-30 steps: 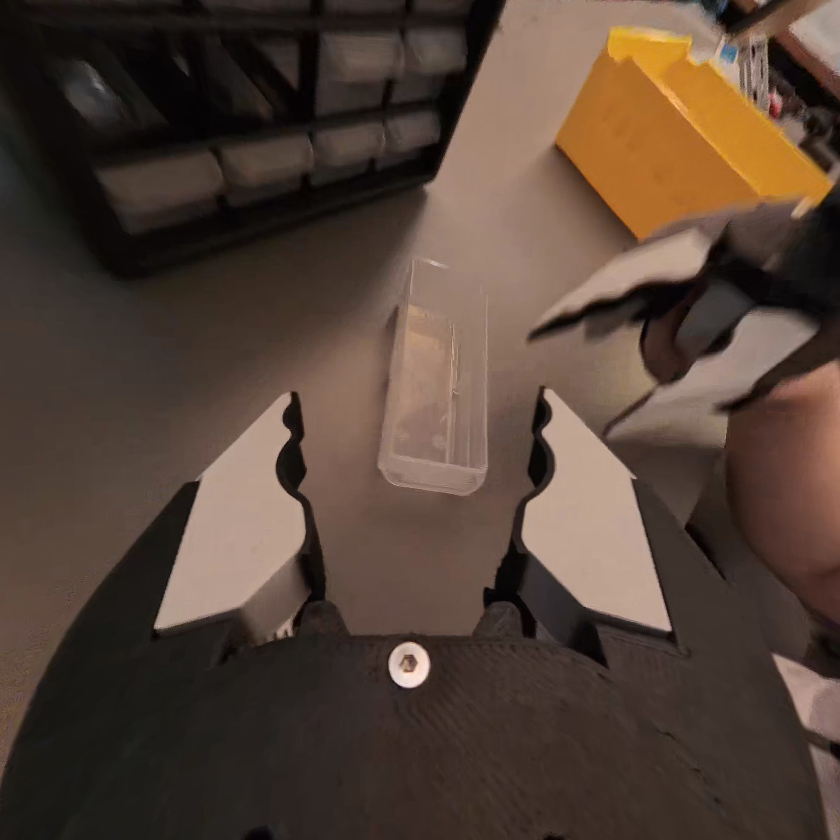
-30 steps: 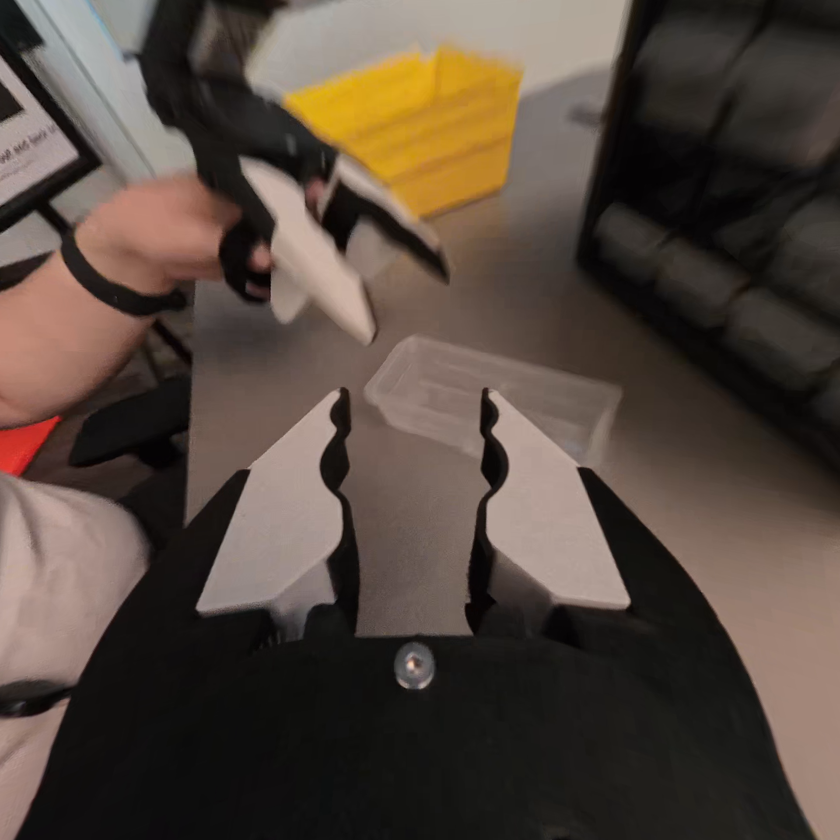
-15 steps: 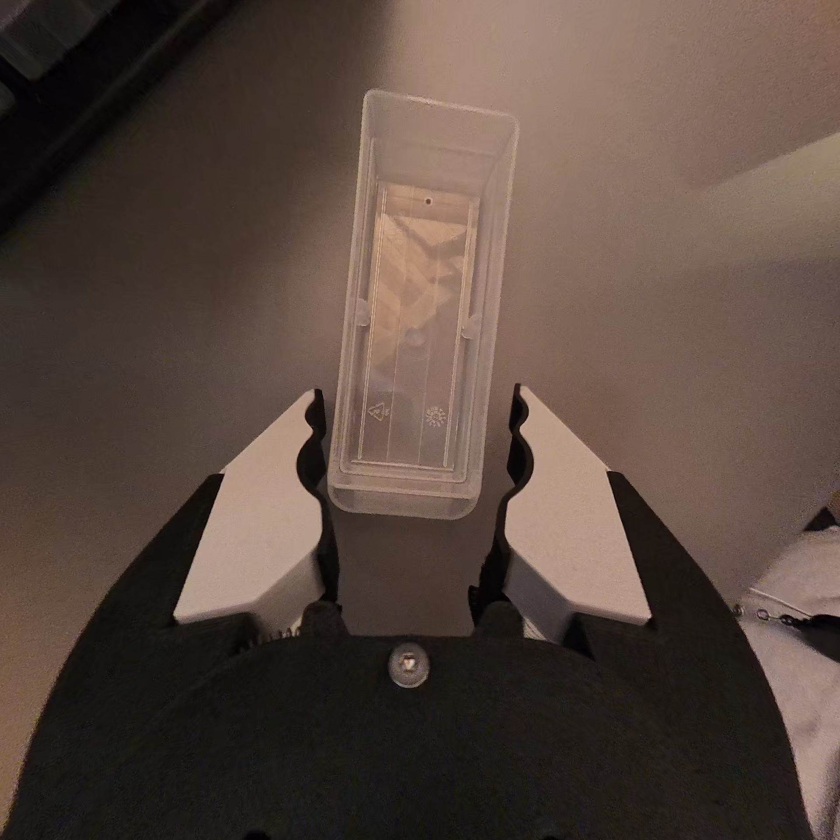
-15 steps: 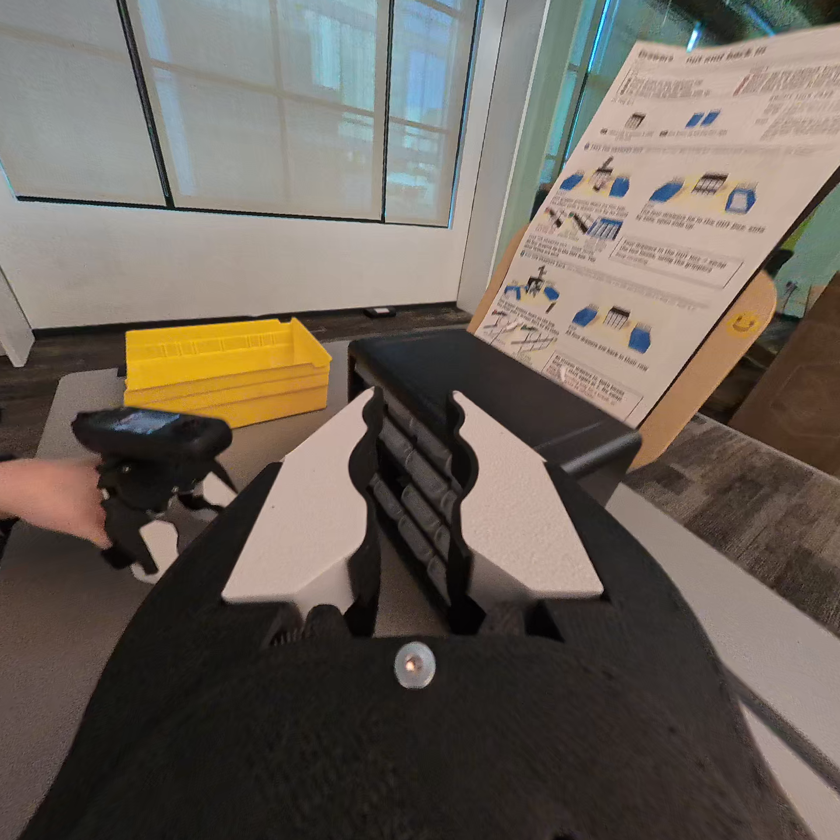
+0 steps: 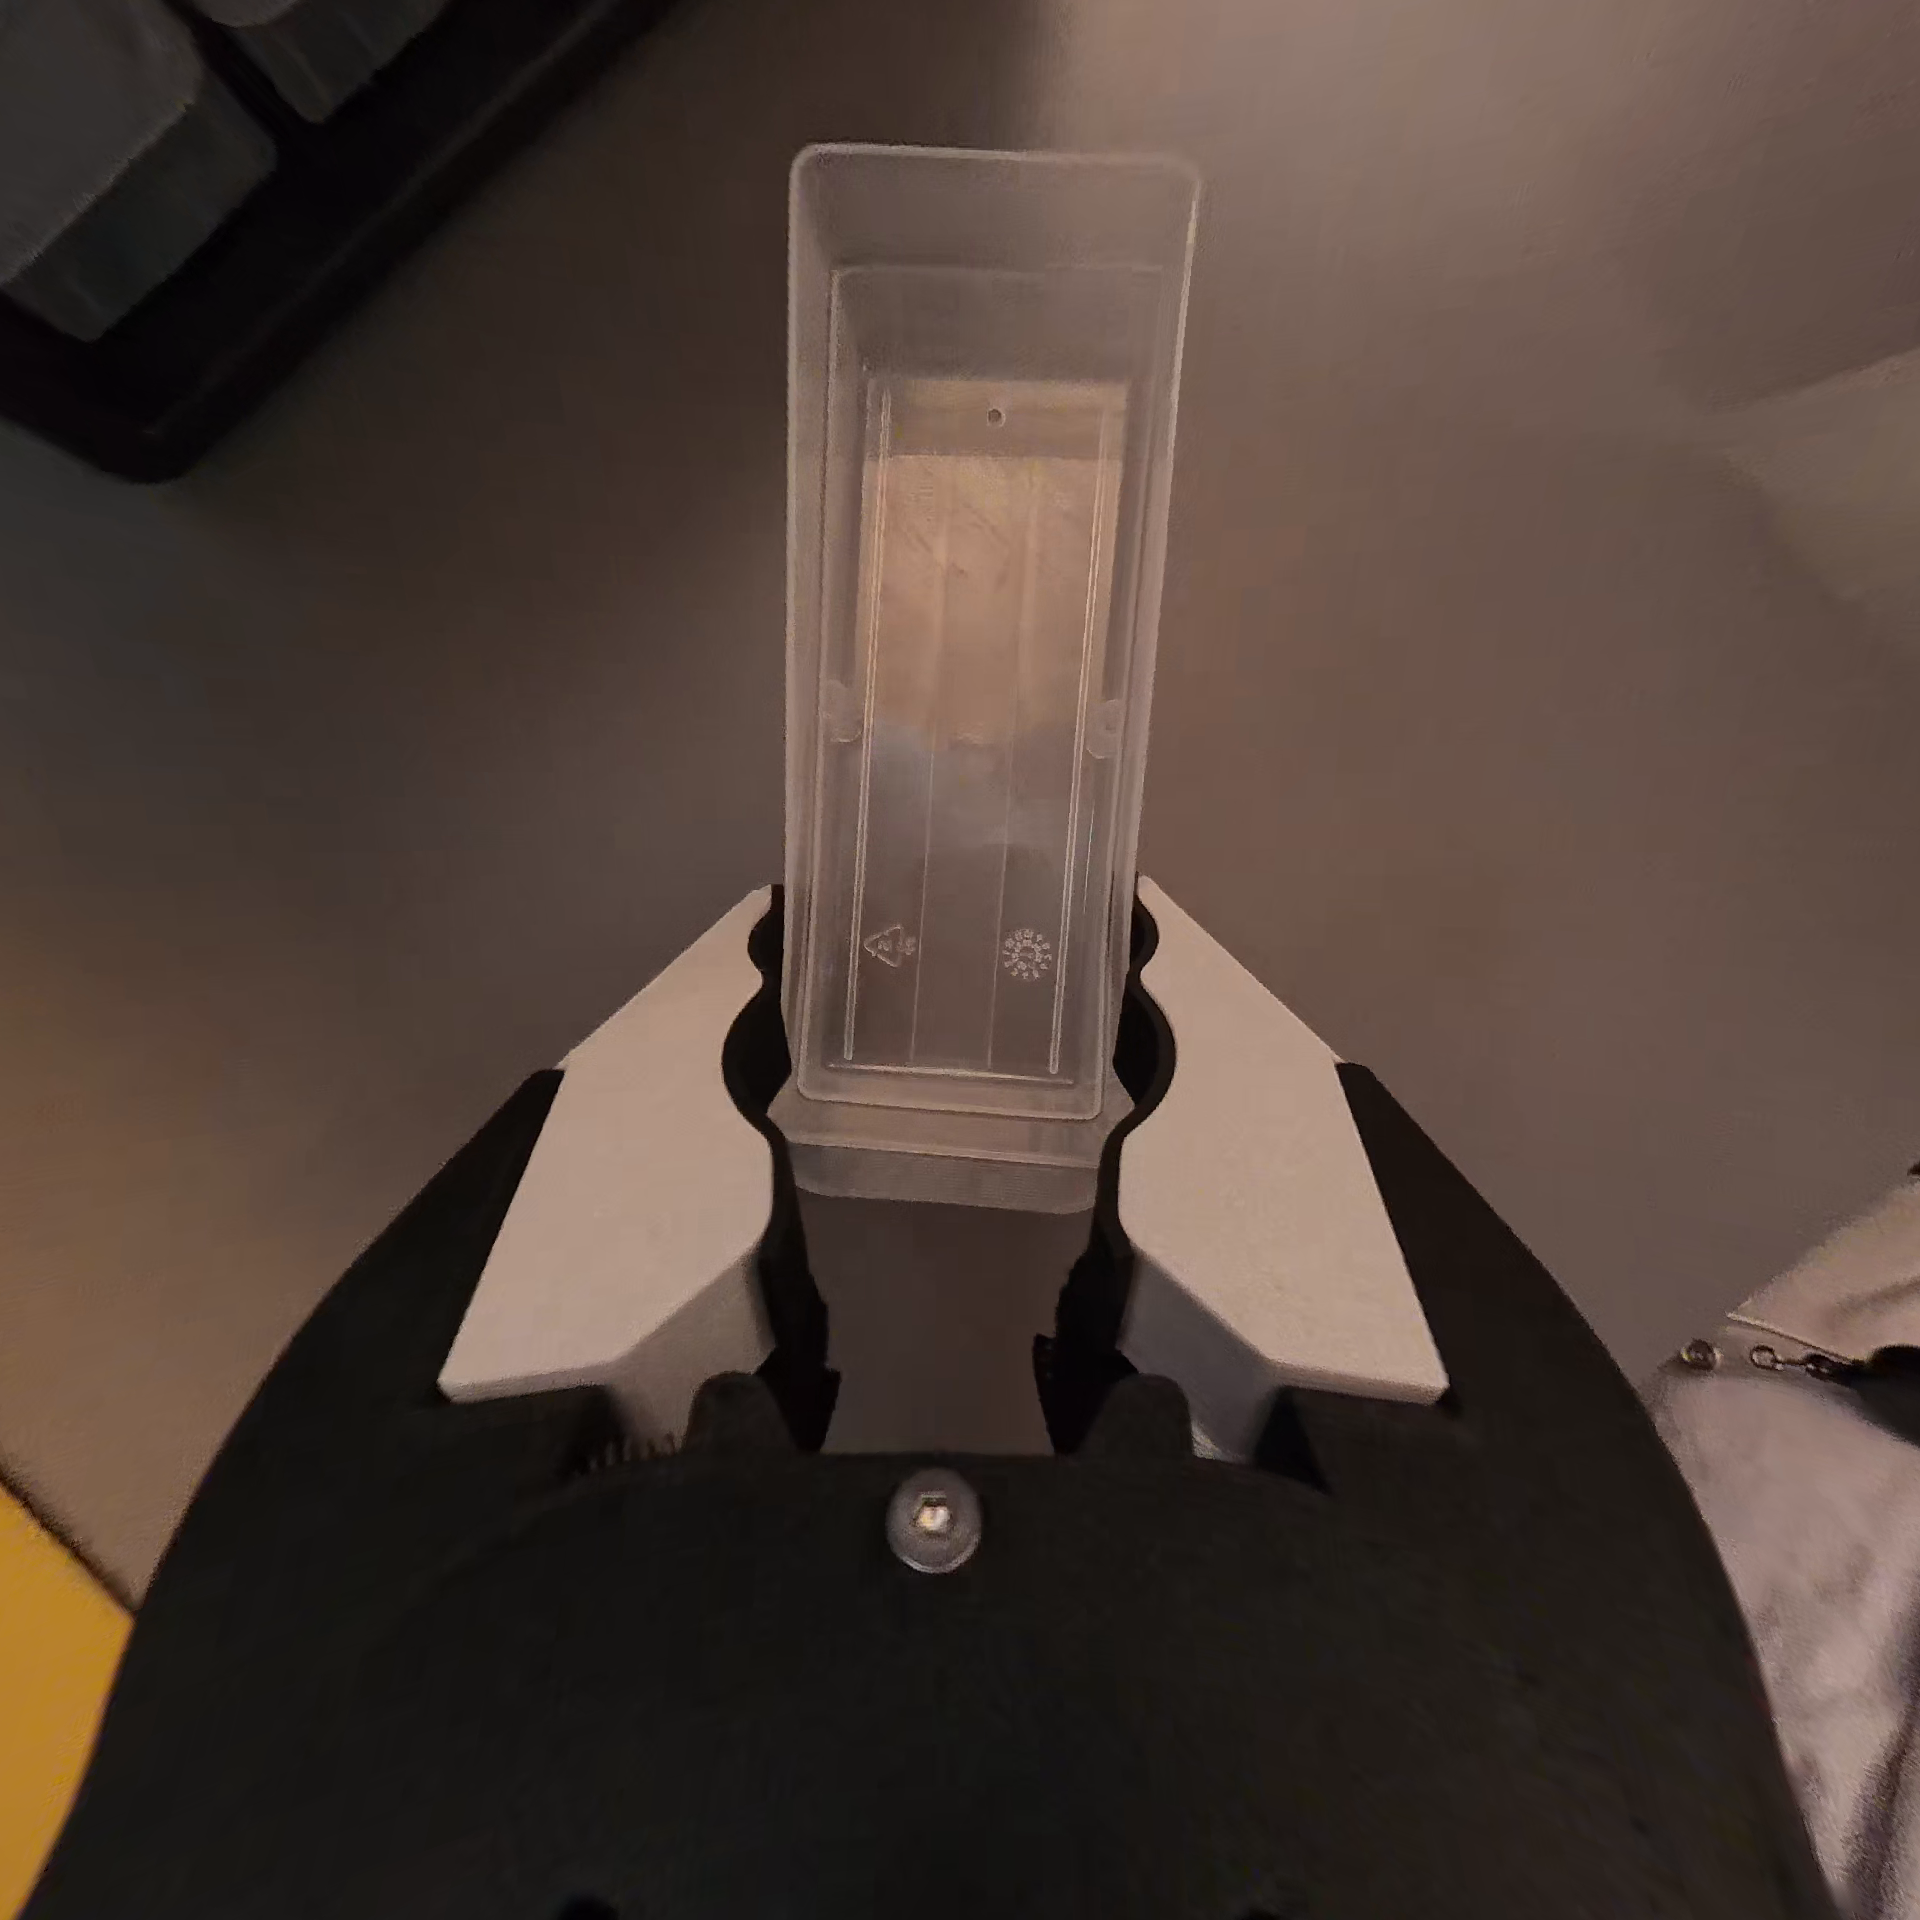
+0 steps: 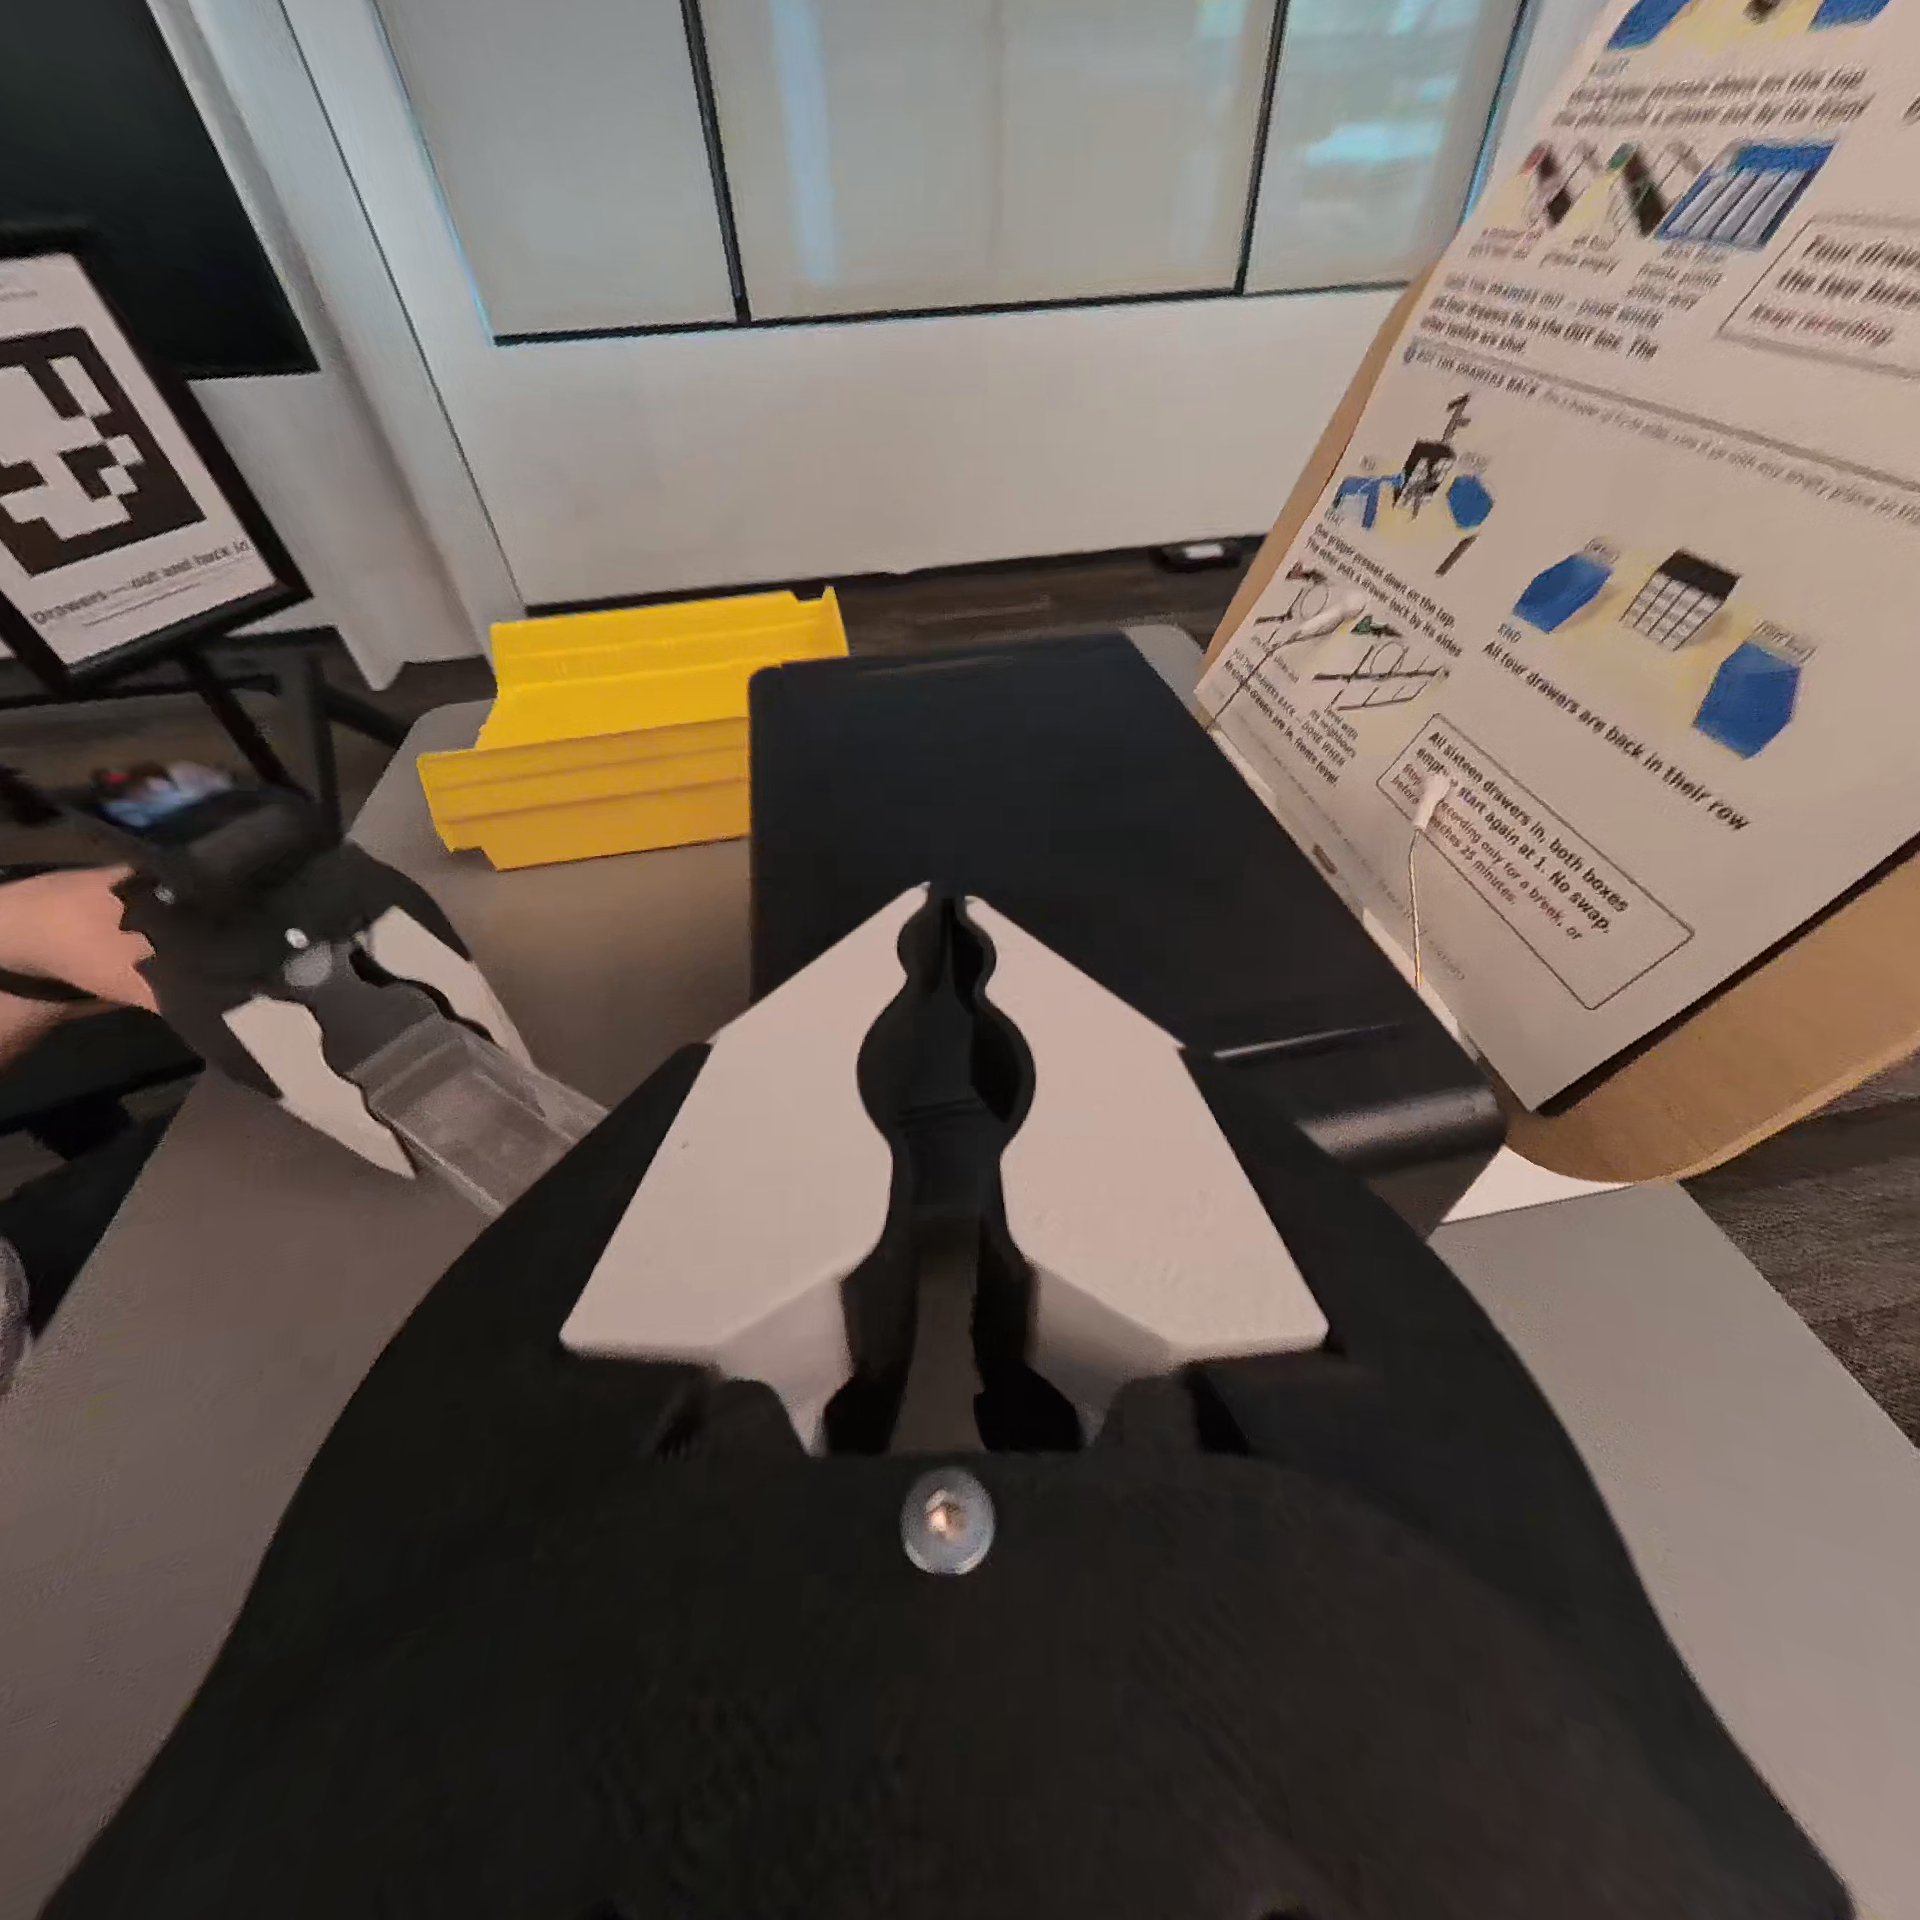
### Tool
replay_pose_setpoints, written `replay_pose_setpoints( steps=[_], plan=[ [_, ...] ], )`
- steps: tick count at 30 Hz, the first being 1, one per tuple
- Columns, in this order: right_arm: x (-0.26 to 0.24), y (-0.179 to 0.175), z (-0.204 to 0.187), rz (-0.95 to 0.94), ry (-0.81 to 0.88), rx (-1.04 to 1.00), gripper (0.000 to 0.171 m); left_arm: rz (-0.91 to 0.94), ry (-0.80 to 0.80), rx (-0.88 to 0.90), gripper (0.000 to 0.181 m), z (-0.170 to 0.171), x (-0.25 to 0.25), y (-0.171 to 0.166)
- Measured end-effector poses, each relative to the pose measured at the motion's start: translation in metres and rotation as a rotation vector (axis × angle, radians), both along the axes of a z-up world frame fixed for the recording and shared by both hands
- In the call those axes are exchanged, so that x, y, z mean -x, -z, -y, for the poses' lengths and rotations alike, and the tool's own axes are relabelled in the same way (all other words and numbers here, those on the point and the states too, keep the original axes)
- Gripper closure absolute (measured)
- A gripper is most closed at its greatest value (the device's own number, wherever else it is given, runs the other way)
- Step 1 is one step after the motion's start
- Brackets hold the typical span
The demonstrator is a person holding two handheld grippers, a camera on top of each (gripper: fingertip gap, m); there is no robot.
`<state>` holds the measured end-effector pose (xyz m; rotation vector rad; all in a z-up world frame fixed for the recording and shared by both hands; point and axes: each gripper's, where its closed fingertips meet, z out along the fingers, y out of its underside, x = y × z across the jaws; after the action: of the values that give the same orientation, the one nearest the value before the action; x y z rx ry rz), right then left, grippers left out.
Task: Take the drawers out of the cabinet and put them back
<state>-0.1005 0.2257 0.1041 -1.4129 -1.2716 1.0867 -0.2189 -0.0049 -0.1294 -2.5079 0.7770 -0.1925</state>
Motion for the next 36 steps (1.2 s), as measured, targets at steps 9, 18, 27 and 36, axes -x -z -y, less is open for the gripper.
replay_pose_setpoints(
  steps=[9, 18, 27, 36],
  plan=[
    [0.021, 0.017, -0.019, 0.124, -0.074, 0.021, 0.171, 0.103, -0.133, -0.065, 0.119, 0.000, 0.008, -0.047],
    [0.019, 0.038, -0.017, 0.386, -0.076, -0.084, 0.171, 0.093, -0.134, -0.095, 0.119, -0.003, 0.011, -0.055],
    [0.013, 0.041, -0.018, 0.278, -0.112, -0.040, 0.171, 0.098, -0.229, -0.098, 0.119, -0.021, 0.023, -0.054],
    [0.013, 0.042, -0.018, 0.354, -0.085, -0.112, 0.171, 0.085, -0.206, -0.065, 0.119, -0.029, 0.010, -0.041]
  ],
)
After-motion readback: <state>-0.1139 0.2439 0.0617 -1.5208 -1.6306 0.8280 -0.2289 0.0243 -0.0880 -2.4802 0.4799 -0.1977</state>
